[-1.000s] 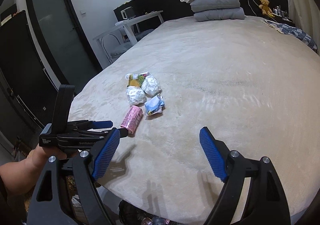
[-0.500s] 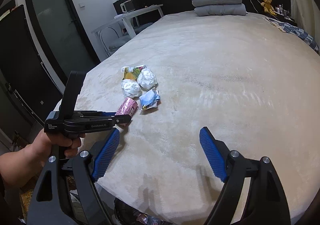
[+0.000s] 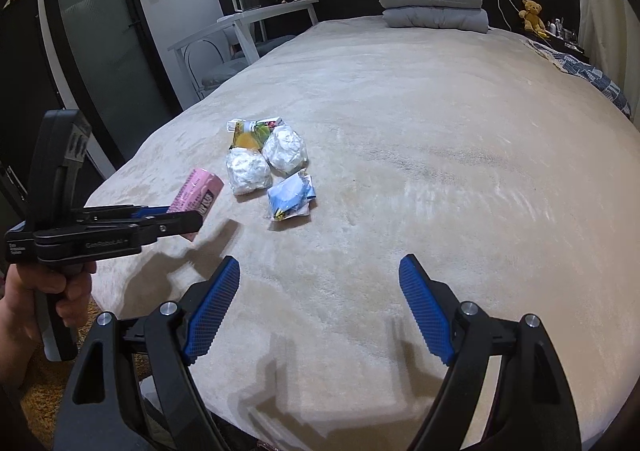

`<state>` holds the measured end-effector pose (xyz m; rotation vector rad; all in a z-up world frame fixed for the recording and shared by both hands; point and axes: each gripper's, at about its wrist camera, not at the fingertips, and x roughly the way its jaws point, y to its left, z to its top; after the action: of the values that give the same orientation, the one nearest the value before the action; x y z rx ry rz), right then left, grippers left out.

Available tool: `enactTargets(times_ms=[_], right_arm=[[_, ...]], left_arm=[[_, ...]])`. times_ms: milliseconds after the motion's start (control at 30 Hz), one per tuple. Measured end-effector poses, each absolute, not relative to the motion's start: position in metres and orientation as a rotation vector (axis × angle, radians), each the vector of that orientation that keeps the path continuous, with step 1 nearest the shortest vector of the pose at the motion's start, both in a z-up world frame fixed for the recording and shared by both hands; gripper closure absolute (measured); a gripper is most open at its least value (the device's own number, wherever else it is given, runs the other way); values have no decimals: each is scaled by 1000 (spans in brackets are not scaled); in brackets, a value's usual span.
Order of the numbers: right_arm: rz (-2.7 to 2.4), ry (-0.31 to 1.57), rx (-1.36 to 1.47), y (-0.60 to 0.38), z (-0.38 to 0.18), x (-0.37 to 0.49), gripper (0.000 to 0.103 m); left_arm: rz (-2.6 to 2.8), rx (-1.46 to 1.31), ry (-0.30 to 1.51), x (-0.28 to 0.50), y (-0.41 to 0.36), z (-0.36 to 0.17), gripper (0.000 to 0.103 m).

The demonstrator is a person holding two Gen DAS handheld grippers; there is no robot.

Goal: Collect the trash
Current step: 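Grasp the pink can with the left tool while the right tool grasps the blue-white packet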

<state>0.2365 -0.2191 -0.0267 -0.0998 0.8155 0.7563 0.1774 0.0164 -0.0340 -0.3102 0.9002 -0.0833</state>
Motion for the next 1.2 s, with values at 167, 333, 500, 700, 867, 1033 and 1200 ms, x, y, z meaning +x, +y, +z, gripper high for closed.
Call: enactTargets(times_ms=[167, 333, 500, 700, 867, 1033, 1200], right_arm=[[743, 829, -138, -191, -34, 245, 22], [737, 827, -179, -163, -43, 256, 22], [728, 848, -203, -139, -56, 270, 22], [714, 858, -230, -115, -69, 290, 22], [712, 862, -250, -103, -77, 299, 22], [709, 863, -290, -96, -79, 303, 53], [698, 852, -303, -96, -78, 302, 54]], left_arm=[[-88, -325, 869, 165, 24, -22, 74], [-84, -315, 846, 156, 26, -13, 74], [-89, -323, 833, 148, 33, -10, 74], [-90, -341, 833, 142, 41, -9, 74], [-98, -336, 833, 140, 43, -9, 74], [-94, -338, 831, 140, 45, -10, 74], [-89, -333, 831, 140, 45, -11, 74]])
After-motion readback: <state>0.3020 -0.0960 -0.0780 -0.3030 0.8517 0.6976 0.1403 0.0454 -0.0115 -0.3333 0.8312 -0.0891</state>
